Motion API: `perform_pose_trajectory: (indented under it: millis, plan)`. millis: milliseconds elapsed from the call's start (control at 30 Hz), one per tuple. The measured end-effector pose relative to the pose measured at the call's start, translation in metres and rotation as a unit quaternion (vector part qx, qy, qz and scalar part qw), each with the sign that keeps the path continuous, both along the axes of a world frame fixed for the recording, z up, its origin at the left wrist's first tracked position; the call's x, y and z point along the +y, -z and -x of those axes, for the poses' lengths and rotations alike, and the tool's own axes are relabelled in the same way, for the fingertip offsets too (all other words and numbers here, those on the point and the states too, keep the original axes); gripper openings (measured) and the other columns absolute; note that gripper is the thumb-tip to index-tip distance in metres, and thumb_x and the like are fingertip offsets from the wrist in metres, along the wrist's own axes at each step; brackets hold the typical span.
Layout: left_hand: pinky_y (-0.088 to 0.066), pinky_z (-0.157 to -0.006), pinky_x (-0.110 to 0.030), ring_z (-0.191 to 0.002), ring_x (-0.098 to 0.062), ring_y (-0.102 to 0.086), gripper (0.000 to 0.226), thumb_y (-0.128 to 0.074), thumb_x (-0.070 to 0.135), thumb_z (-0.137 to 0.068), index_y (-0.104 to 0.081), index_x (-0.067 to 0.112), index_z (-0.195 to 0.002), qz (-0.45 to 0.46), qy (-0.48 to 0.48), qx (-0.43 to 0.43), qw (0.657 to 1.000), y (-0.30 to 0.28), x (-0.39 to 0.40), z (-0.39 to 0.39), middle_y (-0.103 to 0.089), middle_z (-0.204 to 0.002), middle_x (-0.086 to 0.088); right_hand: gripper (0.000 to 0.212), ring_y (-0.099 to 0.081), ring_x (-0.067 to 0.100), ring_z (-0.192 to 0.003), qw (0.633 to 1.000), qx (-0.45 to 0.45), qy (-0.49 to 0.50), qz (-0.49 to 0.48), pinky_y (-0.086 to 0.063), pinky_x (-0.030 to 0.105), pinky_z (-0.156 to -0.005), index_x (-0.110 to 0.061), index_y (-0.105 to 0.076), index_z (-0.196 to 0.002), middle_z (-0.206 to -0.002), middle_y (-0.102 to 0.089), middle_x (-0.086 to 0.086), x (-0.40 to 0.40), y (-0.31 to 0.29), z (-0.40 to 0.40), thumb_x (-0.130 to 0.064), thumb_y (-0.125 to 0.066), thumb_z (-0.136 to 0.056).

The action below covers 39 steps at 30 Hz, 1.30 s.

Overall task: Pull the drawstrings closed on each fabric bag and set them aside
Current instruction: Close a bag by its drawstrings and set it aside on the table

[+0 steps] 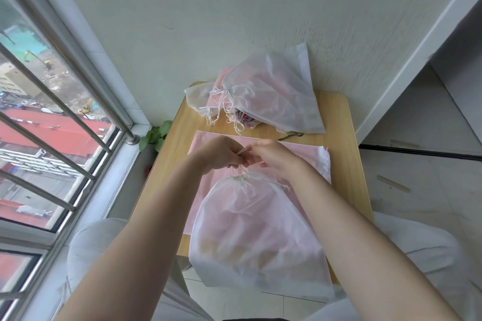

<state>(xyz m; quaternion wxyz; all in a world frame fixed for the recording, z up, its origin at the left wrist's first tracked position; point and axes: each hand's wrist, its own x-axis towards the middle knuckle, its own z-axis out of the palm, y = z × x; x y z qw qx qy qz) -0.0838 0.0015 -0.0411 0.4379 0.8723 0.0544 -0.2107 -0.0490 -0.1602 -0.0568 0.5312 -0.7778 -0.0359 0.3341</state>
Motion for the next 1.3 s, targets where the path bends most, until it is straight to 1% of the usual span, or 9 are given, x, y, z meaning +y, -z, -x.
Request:
perform_pose_trajectory:
  millis: [167,300,500,567,700,833,933,1100,1300]
  plan:
    - [-0.043,-0.060,-0.017,-0.066,-0.011,-0.051,0.029,-0.060,-0.005,-0.080,-0.079,0.014,-0.091,0.023,-0.033,-0.003,0.999,0.001,0.007,0.007,-0.074,-0.085,-0.006,0.028,-0.062,0.021,-0.083,0.994,0.090,-0.009,-0.054,-0.041,0.039,-0.091,-0.010,-0.065,-0.100,-0.084,-0.068,0.007,0.006,0.018,-0.004,-0.003,-0.041,-0.087]
    - [-0.045,-0.059,-0.016,-0.064,-0.012,-0.053,0.029,-0.058,-0.009,-0.079,-0.075,0.013,-0.075,0.036,-0.067,-0.012,0.997,0.005,0.008,0.010,-0.070,-0.069,0.004,0.024,-0.056,0.019,-0.072,0.988,0.131,0.031,-0.071,-0.039,0.033,-0.080,-0.011,-0.062,-0.097,-0.072,-0.061,0.005,0.004,0.017,-0.004,-0.003,-0.042,-0.086]
    - [-0.047,-0.063,-0.021,-0.069,-0.015,-0.053,0.025,-0.058,-0.008,-0.077,-0.074,0.010,-0.073,0.050,-0.085,-0.021,0.995,0.010,0.004,0.012,-0.066,-0.071,-0.003,0.020,-0.061,0.023,-0.091,0.988,0.127,-0.019,-0.080,-0.044,0.035,-0.091,-0.008,-0.067,-0.099,-0.092,-0.067,0.010,0.005,0.020,-0.004,-0.004,-0.050,-0.088]
    - [-0.048,-0.063,-0.020,-0.069,-0.015,-0.054,0.024,-0.059,-0.007,-0.078,-0.074,0.011,-0.073,0.051,-0.088,-0.021,0.995,0.009,0.005,0.010,-0.066,-0.073,-0.005,0.017,-0.062,0.024,-0.089,0.986,0.126,-0.006,-0.112,-0.046,0.034,-0.087,-0.006,-0.062,-0.102,-0.094,-0.067,0.014,0.005,0.020,-0.004,0.000,-0.057,-0.087]
    - [-0.048,-0.059,-0.018,-0.065,-0.015,-0.054,0.018,-0.059,-0.008,-0.079,-0.067,0.008,-0.079,0.059,-0.111,-0.032,0.992,0.009,0.002,0.009,-0.063,-0.075,-0.007,0.013,-0.061,0.020,-0.072,0.979,0.144,0.000,-0.144,-0.048,0.022,-0.056,-0.005,-0.060,-0.093,-0.082,-0.065,0.014,0.004,0.018,-0.004,0.007,-0.056,-0.088]
    - [-0.047,-0.053,-0.016,-0.061,-0.013,-0.056,0.020,-0.070,-0.006,-0.077,-0.060,0.009,-0.086,0.037,-0.135,-0.029,0.990,0.016,0.000,0.008,-0.064,-0.078,-0.006,0.020,-0.062,0.019,-0.066,0.981,0.141,0.030,-0.130,-0.051,0.025,-0.059,-0.003,-0.056,-0.104,-0.077,-0.063,0.013,0.001,0.018,-0.003,0.009,-0.056,-0.088]
    - [-0.049,-0.054,-0.016,-0.061,-0.013,-0.057,0.017,-0.067,-0.007,-0.079,-0.062,0.007,-0.088,0.037,-0.164,-0.039,0.985,0.023,-0.001,0.013,-0.064,-0.074,-0.003,0.011,-0.062,0.019,-0.069,0.978,0.149,0.018,-0.143,-0.050,0.027,-0.064,-0.004,-0.063,-0.094,-0.075,-0.065,0.011,0.002,0.017,-0.002,0.003,-0.056,-0.089]
    - [-0.055,-0.084,-0.038,-0.071,-0.023,-0.060,0.018,-0.054,-0.009,-0.085,-0.068,0.001,-0.088,0.216,-0.245,-0.017,0.945,0.031,-0.005,0.017,-0.067,-0.081,-0.014,0.023,-0.068,0.026,-0.083,0.983,0.157,-0.007,-0.095,-0.051,0.036,-0.086,-0.001,-0.065,-0.104,-0.088,-0.071,0.017,0.009,0.018,0.003,-0.007,-0.046,-0.093]
    - [-0.055,-0.075,-0.030,-0.072,-0.024,-0.062,0.023,-0.047,0.007,-0.100,-0.067,-0.005,-0.100,0.355,-0.272,0.014,0.894,0.034,-0.004,0.020,-0.068,-0.084,-0.015,0.021,-0.062,0.024,-0.080,0.988,0.131,0.027,-0.081,-0.050,0.036,-0.082,-0.008,-0.061,-0.101,-0.083,-0.065,0.011,0.012,0.012,0.005,-0.003,-0.041,-0.095]
